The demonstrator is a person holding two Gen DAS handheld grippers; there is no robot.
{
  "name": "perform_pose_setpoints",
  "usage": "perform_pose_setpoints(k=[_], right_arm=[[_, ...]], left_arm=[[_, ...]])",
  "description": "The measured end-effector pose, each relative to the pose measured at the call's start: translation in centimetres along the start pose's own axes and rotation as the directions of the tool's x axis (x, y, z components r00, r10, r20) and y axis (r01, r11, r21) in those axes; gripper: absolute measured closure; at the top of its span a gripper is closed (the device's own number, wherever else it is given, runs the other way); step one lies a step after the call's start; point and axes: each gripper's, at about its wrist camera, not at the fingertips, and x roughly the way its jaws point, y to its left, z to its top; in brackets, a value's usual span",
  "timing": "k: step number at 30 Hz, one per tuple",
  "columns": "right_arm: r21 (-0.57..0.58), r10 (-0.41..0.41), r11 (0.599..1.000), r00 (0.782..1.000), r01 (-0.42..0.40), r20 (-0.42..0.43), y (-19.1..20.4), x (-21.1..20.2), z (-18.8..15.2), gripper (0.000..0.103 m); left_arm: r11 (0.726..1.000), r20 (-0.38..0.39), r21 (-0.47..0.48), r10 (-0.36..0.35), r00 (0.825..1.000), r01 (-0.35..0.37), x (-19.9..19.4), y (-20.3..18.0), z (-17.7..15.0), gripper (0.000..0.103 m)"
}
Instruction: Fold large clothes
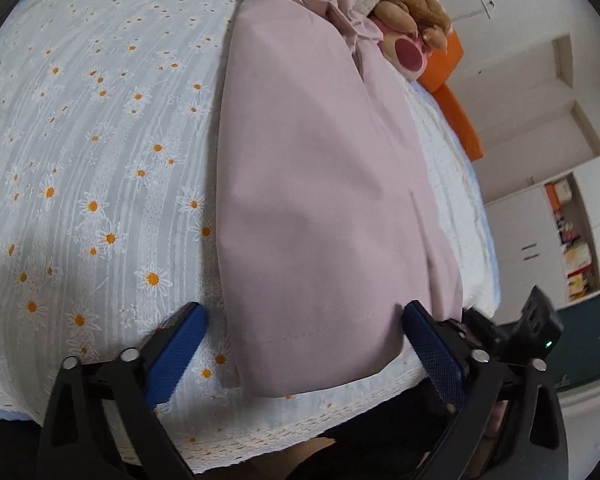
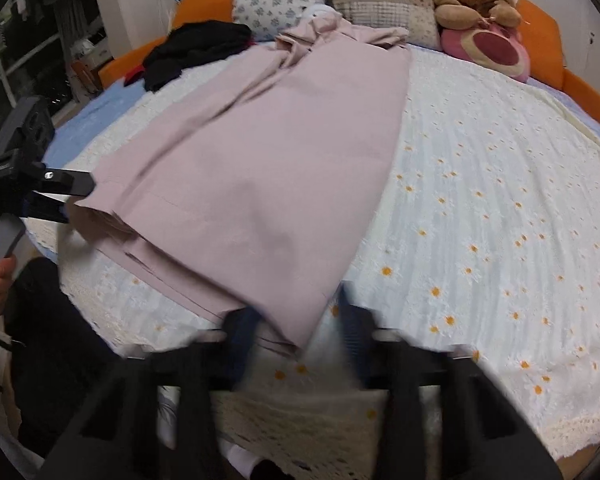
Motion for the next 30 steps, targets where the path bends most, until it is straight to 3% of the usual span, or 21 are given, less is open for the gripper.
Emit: perform_pose_setpoints(k=[1,3,4,10,14,17,21,24,27,30], right_arm=[[-0.002,0.006,1.000,1.000,-0.006,0.014,0.1,-0.2,0.2,0.093],[0.002,0.038,0.999,0.999,-0.038,0.032,-0.1,-0.7,0.9,0.097],[0.008,0.054,0.998,0.998,-0.054,0.042,-0.2,-1.0,1.2,0.098],[-0.003,0.148,0.989,0.986,-0.148,0.078,-0.8,-3.3,4.4,0.099],[-0.046,0.185,0.982,0.977,-0.182,0.104,-1.4,-4.7,8.7,0.099],[-0.078,0.157,0.986,0.977,-0.147,0.143,-2.1,-5.0,13.0,0.100],[-0.074,0.116,0.992,0.977,-0.104,0.178,-3.9,-3.7,19.0,0.100],[-0.051,0.085,0.996,0.982,-0.078,0.169,-5.9,-0.2,24.3,0.100],[-0.024,0.053,0.998,0.990,-0.050,0.131,-7.7,3.7,27.5,0.100],[0.013,0.021,1.000,0.997,-0.022,0.077,-9.6,8.9,29.9,0.100]], left_arm=[[1.000,-0.010,0.000,0.000,1.000,0.000,0.0,-0.1,0.1,0.036],[1.000,-0.021,-0.006,0.001,1.000,-0.001,0.1,-0.2,0.5,0.042],[1.000,-0.029,-0.004,-0.010,1.000,0.010,0.3,-0.3,0.9,0.053],[0.979,-0.059,-0.113,-0.176,0.983,0.169,-0.5,-0.1,3.1,0.068],[0.967,-0.063,-0.084,-0.248,0.967,0.242,-2.9,-2.2,7.0,0.072],[0.959,-0.052,-0.071,-0.278,0.959,0.274,-4.0,-3.5,10.8,0.075],[0.971,0.022,-0.025,-0.237,0.971,0.238,-5.0,-5.3,18.6,0.076],[0.983,0.071,-0.016,-0.183,0.981,0.184,-4.4,-5.6,25.1,0.079],[0.993,0.097,-0.011,-0.112,0.989,0.114,-1.9,-5.1,31.0,0.084],[0.995,0.090,-0.043,-0.086,0.992,0.091,1.9,-2.8,35.4,0.086]])
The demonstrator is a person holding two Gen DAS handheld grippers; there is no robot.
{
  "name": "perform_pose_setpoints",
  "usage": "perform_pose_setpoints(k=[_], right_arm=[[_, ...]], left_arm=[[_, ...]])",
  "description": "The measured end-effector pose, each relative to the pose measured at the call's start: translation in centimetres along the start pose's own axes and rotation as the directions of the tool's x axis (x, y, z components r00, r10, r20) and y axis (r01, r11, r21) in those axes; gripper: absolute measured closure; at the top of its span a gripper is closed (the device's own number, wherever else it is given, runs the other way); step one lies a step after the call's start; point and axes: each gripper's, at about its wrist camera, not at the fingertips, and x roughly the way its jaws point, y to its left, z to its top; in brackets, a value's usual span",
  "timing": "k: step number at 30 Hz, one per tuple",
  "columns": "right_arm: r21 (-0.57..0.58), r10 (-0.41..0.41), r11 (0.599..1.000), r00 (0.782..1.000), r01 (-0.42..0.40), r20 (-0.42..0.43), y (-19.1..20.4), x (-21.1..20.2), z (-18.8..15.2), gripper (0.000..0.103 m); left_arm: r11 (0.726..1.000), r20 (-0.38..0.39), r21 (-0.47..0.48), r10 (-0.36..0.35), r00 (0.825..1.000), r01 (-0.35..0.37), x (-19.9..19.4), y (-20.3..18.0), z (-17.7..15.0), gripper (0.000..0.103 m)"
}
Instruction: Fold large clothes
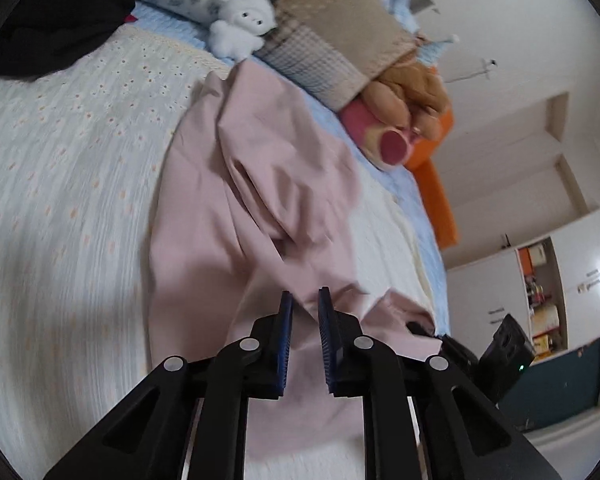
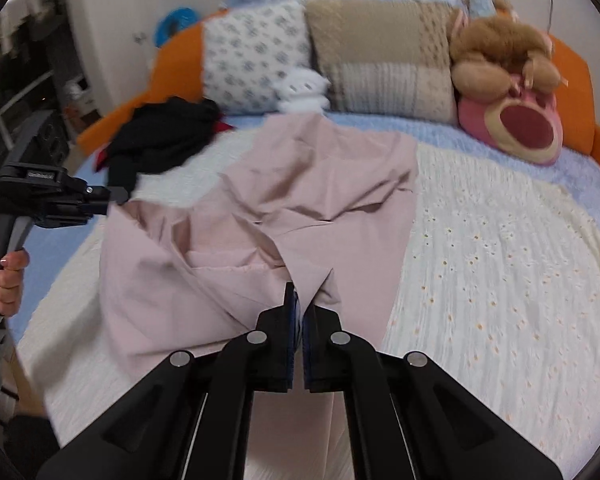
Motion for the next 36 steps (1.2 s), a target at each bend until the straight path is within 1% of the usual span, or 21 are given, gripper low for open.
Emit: perform_pose_setpoints(k=[3,5,8,10,12,14,16,17,19,20,21,22,24,26,28,29,30,31,32,33,36], right_arm=[[0.030,-0.042,0.999,0.997,0.044,-0.071,-2.0,5.7,0.1,0.100],[0.027,-0.060,0.998,0.993,0.063,-0.099,-2.5,8.0,-0.8,0.100],[-0.009,-0.070,0.998,0.989,0.070,-0.128,-2.2,9.9,-2.0,0.100],[-0.008,-0.063,0.998,0.991,0.062,-0.118,-2.2,9.4,-2.0,0.100],[0.035,-0.031,0.999,0.991,0.036,-0.128,-2.6,8.3,-1.6,0.098],[0.076,0.002,0.997,0.992,0.008,-0.126,-3.2,6.1,-1.1,0.096],[0.096,0.015,0.995,0.993,-0.004,-0.114,-3.2,3.9,-0.6,0.093],[0.106,0.025,0.994,0.994,-0.013,-0.108,-3.3,2.8,-0.5,0.091],[0.139,0.059,0.989,0.996,-0.048,-0.073,-3.5,0.7,-0.3,0.080],[0.156,0.065,0.986,0.997,-0.056,-0.050,-3.6,-0.1,-0.1,0.036],[0.179,0.045,0.983,0.999,-0.041,-0.018,-3.8,-1.1,0.0,0.010],[0.192,0.038,0.980,0.998,-0.045,0.040,-3.9,-2.2,0.3,0.012],[0.195,0.038,0.979,0.996,-0.054,0.086,-3.8,-3.8,1.4,0.013],[0.202,0.049,0.976,0.989,-0.076,0.137,-3.5,-5.3,1.7,0.012],[0.143,0.059,0.987,0.989,-0.078,0.134,-2.1,-6.2,1.2,0.020],[0.091,0.039,0.994,0.990,-0.052,0.137,-1.1,-6.4,0.9,0.033],[0.061,0.018,0.998,0.990,-0.027,0.143,-0.4,-6.4,0.5,0.046],[0.041,-0.014,0.999,0.989,0.008,0.148,0.3,-6.0,-0.1,0.055],[0.040,-0.013,0.999,0.990,0.007,0.143,0.7,-5.4,-0.5,0.072],[0.056,-0.008,0.998,0.990,0.000,0.141,0.9,-4.5,-1.0,0.076],[0.082,0.002,0.997,0.992,-0.013,0.126,1.6,-1.1,-2.2,0.076]], left_arm=[[0.999,-0.023,-0.006,0.041,0.999,-0.041,3.6,2.5,1.9,0.086],[0.997,-0.061,-0.015,0.070,0.996,-0.071,6.3,4.8,1.8,0.085],[0.993,-0.104,-0.011,0.115,0.988,-0.117,9.3,7.0,0.9,0.087],[0.996,-0.082,-0.015,0.084,0.993,-0.085,9.1,7.4,0.7,0.087],[0.996,-0.055,0.014,0.084,0.995,-0.083,7.6,6.5,0.8,0.074],[0.992,0.007,0.074,0.102,0.995,-0.102,5.1,4.7,0.6,0.035],[0.981,0.106,0.148,0.106,0.989,-0.121,1.3,2.0,-0.1,0.017],[0.978,0.140,0.177,0.083,0.987,-0.108,-0.2,0.9,-0.5,0.015],[0.970,0.185,0.232,0.029,0.982,-0.073,-3.5,-1.7,-2.1,0.013],[0.966,0.192,0.252,0.004,0.981,-0.053,-4.3,-2.8,-2.9,0.011],[0.960,0.193,0.277,-0.021,0.981,-0.034,-5.1,-4.2,-4.1,0.011],[0.955,0.190,0.295,-0.033,0.981,-0.025,-5.4,-5.2,-4.9,0.011],[0.945,0.167,0.325,-0.027,0.986,-0.029,-5.2,-6.7,-7.2,0.011],[0.942,0.125,0.336,-0.030,0.992,-0.014,-3.4,-7.5,-9.1,0.011],[0.937,0.102,0.346,0.008,0.995,-0.043,-1.6,-7.9,-11.0,0.011],[0.930,0.110,0.359,0.036,0.993,-0.074,-0.7,-7.9,-11.7,0.011],[0.916,0.127,0.380,0.086,0.988,-0.128,0.3,-7.9,-12.4,0.011],[0.900,0.143,0.397,0.132,0.981,-0.179,1.3,-7.7,-12.8,0.012],[0.880,0.160,0.416,0.176,0.971,-0.228,2.4,-7.8,-13.0,0.014],[0.852,0.174,0.441,0.228,0.958,-0.282,3.6,-7.7,-13.2,0.017],[0.775,0.238,0.470,0.351,0.906,-0.423,6.3,-6.9,-13.2,0.020]])
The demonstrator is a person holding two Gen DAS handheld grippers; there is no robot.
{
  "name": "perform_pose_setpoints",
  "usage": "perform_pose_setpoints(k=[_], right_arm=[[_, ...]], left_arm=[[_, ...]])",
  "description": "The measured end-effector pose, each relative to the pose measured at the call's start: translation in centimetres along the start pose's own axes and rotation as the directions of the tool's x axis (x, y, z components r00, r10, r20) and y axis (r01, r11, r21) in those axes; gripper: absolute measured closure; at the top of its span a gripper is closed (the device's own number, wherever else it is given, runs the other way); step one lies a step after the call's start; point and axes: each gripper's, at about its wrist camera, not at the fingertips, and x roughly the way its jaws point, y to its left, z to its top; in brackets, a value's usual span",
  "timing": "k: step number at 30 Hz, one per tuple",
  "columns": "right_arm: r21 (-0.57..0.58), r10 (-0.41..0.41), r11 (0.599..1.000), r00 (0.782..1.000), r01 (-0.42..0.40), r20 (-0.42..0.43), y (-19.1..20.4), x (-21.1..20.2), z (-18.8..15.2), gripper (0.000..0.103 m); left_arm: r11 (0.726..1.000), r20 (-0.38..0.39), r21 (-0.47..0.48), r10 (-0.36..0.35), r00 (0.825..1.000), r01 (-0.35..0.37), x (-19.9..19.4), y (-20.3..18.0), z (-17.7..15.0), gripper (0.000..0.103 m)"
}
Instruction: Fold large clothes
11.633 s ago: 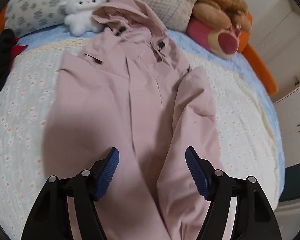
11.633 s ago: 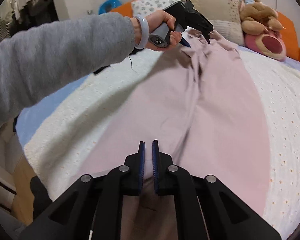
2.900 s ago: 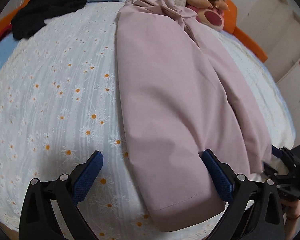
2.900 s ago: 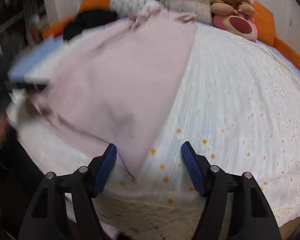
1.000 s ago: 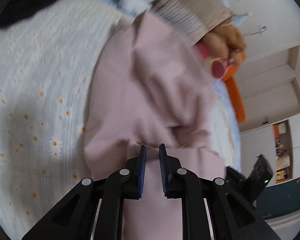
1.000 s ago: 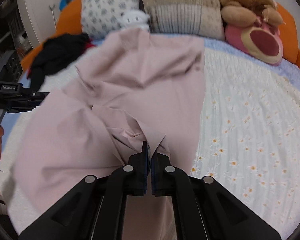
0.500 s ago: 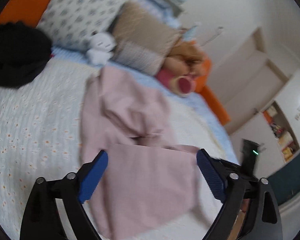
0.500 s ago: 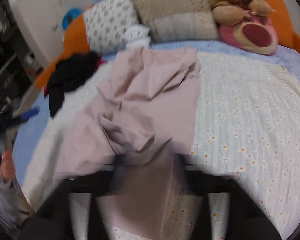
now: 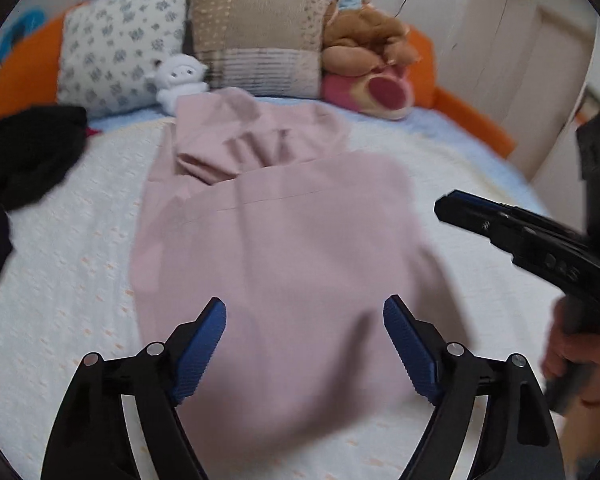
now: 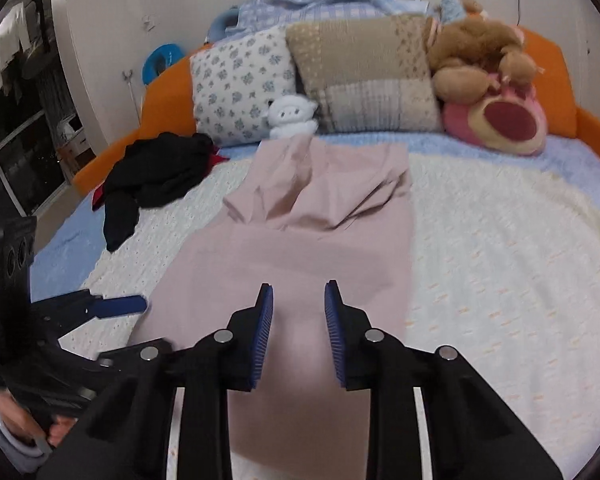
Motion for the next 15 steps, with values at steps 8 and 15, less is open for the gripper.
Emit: perform_pose_setpoints(k=[8,15], right_arm=[[-0.014,-0.102,0.995,0.984,0.101,-0.149,-1.9,12.7,-1.4,0.078],[-0.042,-0.119,0.993,0.982,0.114,-0.147,-1.1,10.9,-1.1,0.067]], left_arm=[[0.996,-0.061,0.026,0.088,0.994,-0.086,8.0,3.5,-0.5,0.002],[0.997,-0.043,0.003,0.079,0.996,-0.079,6.1,3.6,-0.6,0.002]])
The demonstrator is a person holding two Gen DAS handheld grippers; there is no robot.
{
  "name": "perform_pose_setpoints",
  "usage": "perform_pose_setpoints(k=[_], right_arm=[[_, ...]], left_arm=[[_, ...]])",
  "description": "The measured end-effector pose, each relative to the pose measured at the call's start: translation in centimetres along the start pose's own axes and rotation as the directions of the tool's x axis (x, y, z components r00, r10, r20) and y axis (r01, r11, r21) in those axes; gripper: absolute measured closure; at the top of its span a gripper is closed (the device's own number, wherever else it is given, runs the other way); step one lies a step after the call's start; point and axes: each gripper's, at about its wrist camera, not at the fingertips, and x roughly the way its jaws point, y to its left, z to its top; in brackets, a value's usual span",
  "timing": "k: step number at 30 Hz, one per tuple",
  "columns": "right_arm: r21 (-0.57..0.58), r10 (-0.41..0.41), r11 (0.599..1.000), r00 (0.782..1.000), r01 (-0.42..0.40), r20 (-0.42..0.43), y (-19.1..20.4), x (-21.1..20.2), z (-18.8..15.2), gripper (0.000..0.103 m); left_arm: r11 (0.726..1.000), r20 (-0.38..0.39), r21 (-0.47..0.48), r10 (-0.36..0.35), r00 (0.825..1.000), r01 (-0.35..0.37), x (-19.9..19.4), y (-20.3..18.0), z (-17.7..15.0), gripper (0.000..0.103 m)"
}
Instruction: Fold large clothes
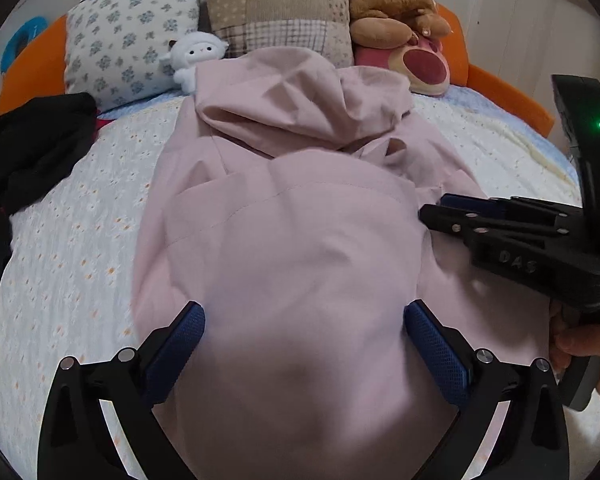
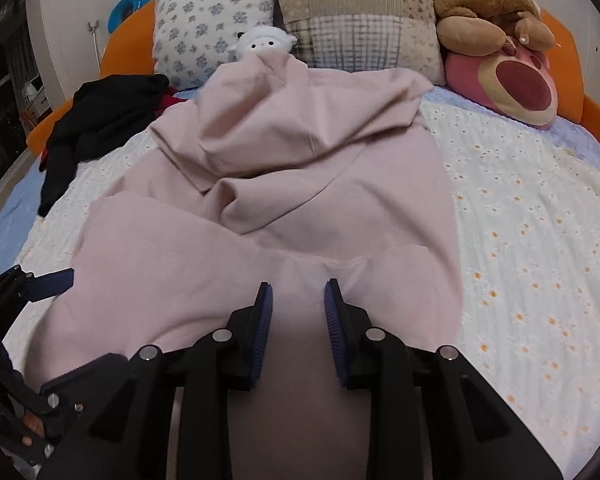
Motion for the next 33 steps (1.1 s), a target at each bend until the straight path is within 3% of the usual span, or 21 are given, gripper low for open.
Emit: perform_pose_setpoints(k=[1,3,4,6,7,8,9,11,13,17,19,23,25,26,27,28,30,31,33], right_arm=[[-0.010,0.012,1.000,1.000,-0.012,0.000,0.1,-1.7,0.0,0.060],[-0.001,0.050,0.999,0.998,-0.050,0.038,-0.4,-5.4,-0.5,0.021],[0.018,0.088,0.996,0.994,-0.089,0.064,-1.1,-7.7,-1.3,0.018],[0.064,0.176,0.981,0.982,-0.181,0.076,-2.6,-11.8,-3.6,0.018],[0.088,0.205,0.974,0.976,-0.211,0.070,-3.4,-12.9,-4.4,0.017],[0.110,0.232,0.965,0.971,-0.237,0.062,-4.0,-13.8,-5.2,0.016],[0.130,0.255,0.957,0.966,-0.259,0.043,-4.7,-14.6,-6.4,0.016],[0.120,0.234,0.965,0.972,-0.235,0.020,-5.2,-15.5,-8.0,0.016],[0.050,0.184,0.982,0.983,-0.184,0.005,-5.1,-15.7,-9.4,0.016],[-0.020,0.181,0.983,0.982,-0.182,-0.050,-4.2,-13.0,-11.4,0.031],[-0.031,0.174,0.984,0.982,-0.176,-0.075,-3.9,-11.4,-12.1,0.034],[-0.040,0.147,0.988,0.985,-0.151,-0.091,-3.6,-9.1,-12.8,0.037],[-0.029,0.183,0.982,0.980,-0.186,-0.077,-3.5,-8.8,-12.9,0.044],[-0.024,0.200,0.979,0.977,-0.202,-0.072,-3.2,-8.5,-12.5,0.057],[-0.018,0.216,0.976,0.974,-0.218,-0.071,-3.1,-8.3,-12.3,0.060],[-0.013,0.224,0.974,0.972,-0.226,-0.070,-2.9,-8.3,-12.0,0.061],[0.013,0.248,0.969,0.965,-0.248,-0.079,-3.2,-8.2,-11.4,0.068],[0.058,0.280,0.959,0.956,-0.276,-0.082,-3.7,-8.3,-10.8,0.071],[0.137,0.342,0.933,0.937,-0.331,-0.065,-4.8,-8.6,-10.0,0.083]], left_arm=[[1.000,-0.011,-0.020,-0.013,1.000,0.013,-1.1,0.3,-0.1,0.002],[0.991,-0.022,-0.094,-0.099,0.995,0.097,-4.2,1.6,-0.9,0.002],[0.980,-0.030,-0.140,-0.149,0.988,0.144,-5.5,2.5,-1.4,0.002],[0.926,-0.057,-0.272,-0.288,0.956,0.262,-6.8,5.1,-3.2,0.002],[0.887,-0.079,-0.348,-0.350,0.934,0.303,-6.7,6.5,-4.4,0.002],[0.867,-0.097,-0.391,-0.373,0.923,0.310,-6.6,7.4,-5.4,0.002],[0.852,-0.117,-0.431,-0.380,0.918,0.298,-6.4,8.5,-6.8,0.002],[0.855,-0.137,-0.459,-0.338,0.931,0.243,-6.3,9.8,-8.7,0.002],[0.839,-0.130,-0.478,-0.360,0.924,0.259,-6.0,10.1,-9.8,0.002],[0.839,-0.115,-0.470,-0.365,0.924,0.273,-5.7,9.3,-9.9,0.002],[0.828,-0.101,-0.473,-0.389,0.916,0.299,-5.5,9.0,-9.3,0.002],[0.839,-0.119,-0.461,-0.381,0.917,0.289,-4.5,8.1,-8.4,0.002],[0.823,-0.106,-0.480,-0.398,0.911,0.304,-4.0,8.4,-7.9,0.002],[0.799,-0.080,-0.499,-0.430,0.899,0.337,-3.9,8.6,-7.6,0.007],[0.784,-0.067,-0.508,-0.450,0.891,0.357,-3.8,8.7,-7.3,0.016],[0.771,-0.057,-0.517,-0.464,0.884,0.372,-3.7,8.7,-6.9,0.033],[0.775,-0.069,-0.516,-0.463,0.884,0.365,-3.3,8.5,-6.0,0.040],[0.780,-0.076,-0.513,-0.458,0.886,0.359,-3.2,8.5,-5.6,0.050],[0.757,-0.073,-0.535,-0.484,0.872,0.375,-3.0,8.8,-5.1,0.058]])
